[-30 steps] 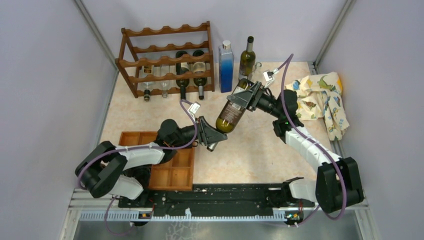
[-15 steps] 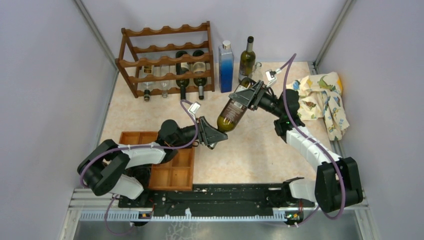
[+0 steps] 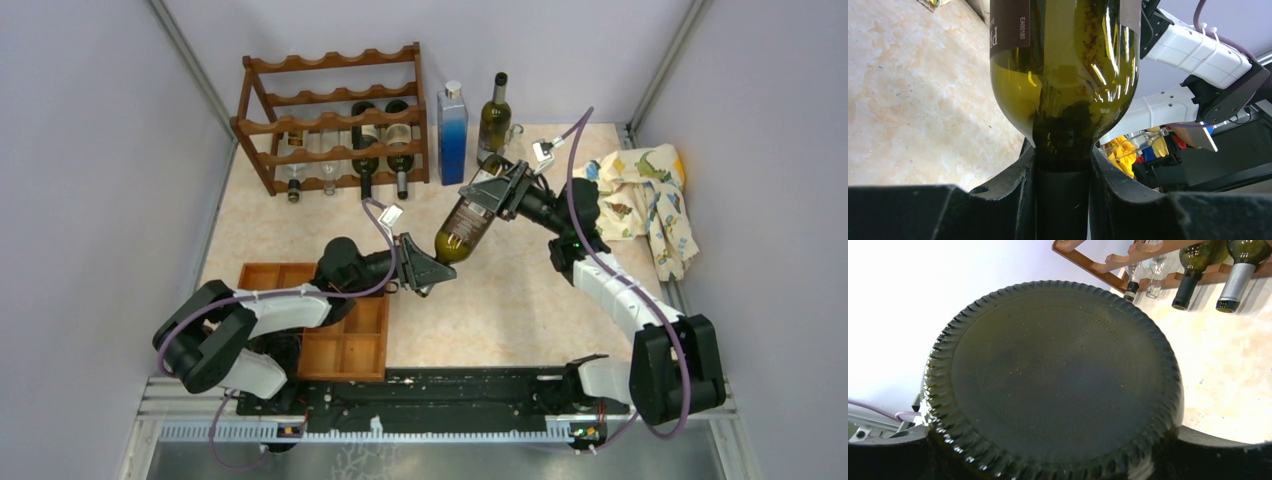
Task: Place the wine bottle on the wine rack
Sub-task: Pick up the wine bottle from the center of the board.
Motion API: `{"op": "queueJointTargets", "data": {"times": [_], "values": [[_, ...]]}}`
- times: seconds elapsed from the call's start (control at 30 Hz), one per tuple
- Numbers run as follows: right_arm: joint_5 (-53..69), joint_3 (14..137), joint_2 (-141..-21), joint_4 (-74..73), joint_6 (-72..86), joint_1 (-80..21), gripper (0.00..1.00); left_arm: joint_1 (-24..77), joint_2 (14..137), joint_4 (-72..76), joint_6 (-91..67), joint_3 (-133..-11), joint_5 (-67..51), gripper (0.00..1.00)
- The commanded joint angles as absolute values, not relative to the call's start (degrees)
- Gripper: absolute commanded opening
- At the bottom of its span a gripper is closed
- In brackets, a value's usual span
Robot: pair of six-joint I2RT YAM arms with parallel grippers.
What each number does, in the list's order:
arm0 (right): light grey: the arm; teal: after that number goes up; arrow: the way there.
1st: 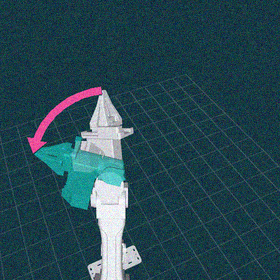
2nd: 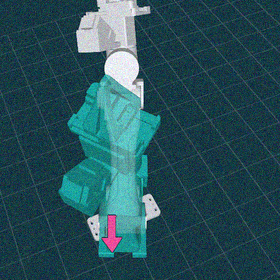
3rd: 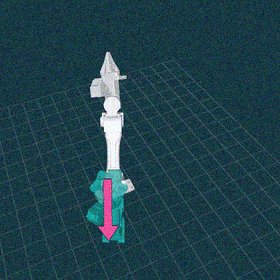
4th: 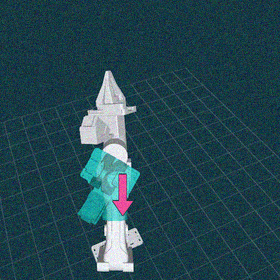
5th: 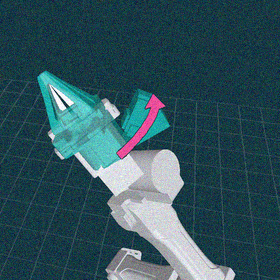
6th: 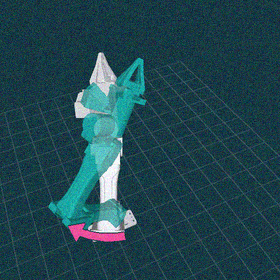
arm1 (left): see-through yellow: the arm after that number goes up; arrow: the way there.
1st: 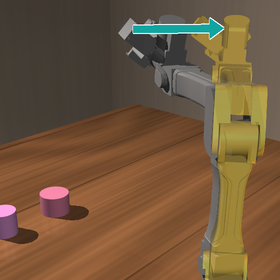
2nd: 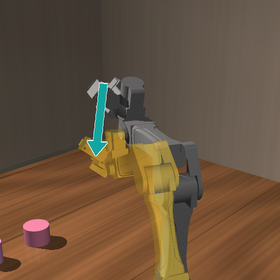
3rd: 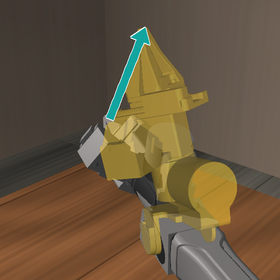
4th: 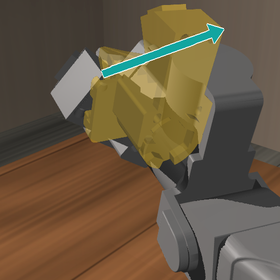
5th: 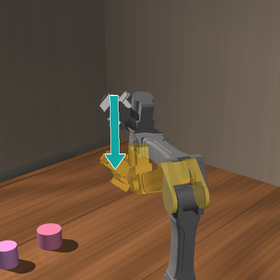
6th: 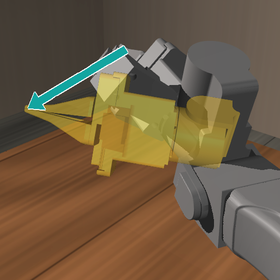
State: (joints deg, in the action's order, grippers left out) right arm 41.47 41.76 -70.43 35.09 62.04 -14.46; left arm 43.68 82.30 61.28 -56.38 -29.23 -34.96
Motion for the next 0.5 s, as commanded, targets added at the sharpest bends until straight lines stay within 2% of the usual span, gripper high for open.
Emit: {"op": "queueJointTargets", "data": {"times": [0.0, 0.03, 0.17, 0.47], "values": [[40.5, 43.0, -68.4, 40.4, 60.7, -14.2, 0.54, 43.8, 81.1, 70.9, -59.1, -27.0, -32.3, 0.0], [40.8, 42.8, -68.2, 40.5, 60.4, -14.2, 0.6, 43.7, 81.2, 73.0, -59.8, -26.5, -31.9, 0.0], [41.6, 42.3, -67.6, 40.4, 59.5, -14.2, 0.97, 42.8, 81.4, 77.3, -62.9, -24.8, -31.0, 0.0], [45.0, 40.5, -65.4, 40.7, 57.7, -13.7, 0.98, 37.8, 68.8, 64.8, -59.9, -20.2, -25.2, 0.0]]}}
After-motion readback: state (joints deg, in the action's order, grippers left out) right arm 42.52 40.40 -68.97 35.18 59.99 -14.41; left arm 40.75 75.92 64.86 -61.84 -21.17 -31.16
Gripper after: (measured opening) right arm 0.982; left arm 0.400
